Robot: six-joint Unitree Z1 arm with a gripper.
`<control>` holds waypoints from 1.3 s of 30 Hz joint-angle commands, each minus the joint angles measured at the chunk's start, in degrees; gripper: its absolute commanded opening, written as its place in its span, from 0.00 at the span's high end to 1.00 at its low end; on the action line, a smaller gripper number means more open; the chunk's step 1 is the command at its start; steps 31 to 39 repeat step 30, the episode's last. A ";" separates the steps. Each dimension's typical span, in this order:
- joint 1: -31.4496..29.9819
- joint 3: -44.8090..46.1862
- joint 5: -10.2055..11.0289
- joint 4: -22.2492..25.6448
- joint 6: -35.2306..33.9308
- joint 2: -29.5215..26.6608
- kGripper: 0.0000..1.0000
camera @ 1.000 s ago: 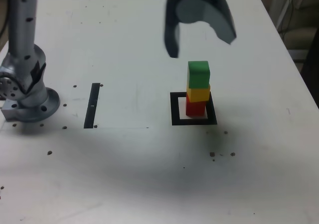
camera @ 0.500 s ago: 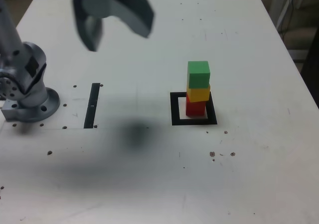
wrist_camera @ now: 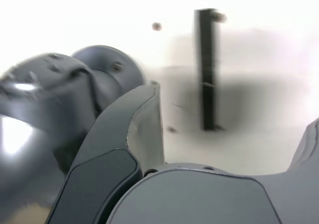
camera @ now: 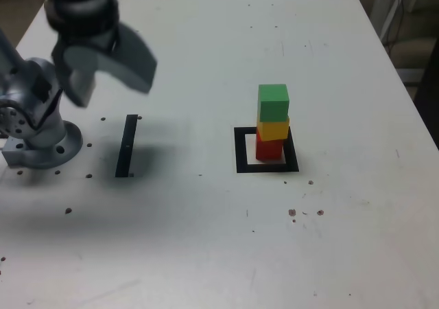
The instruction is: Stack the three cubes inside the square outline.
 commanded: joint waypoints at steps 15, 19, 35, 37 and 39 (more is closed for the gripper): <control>0.45 6.50 -0.55 -5.87 0.12 3.27 0.00; 0.45 5.96 -0.82 -6.47 0.13 5.60 0.00; 0.43 3.91 -1.75 -8.07 1.34 8.38 0.01; 0.43 3.91 -1.75 -8.07 1.34 8.38 0.01; 0.43 3.91 -1.75 -8.07 1.34 8.38 0.01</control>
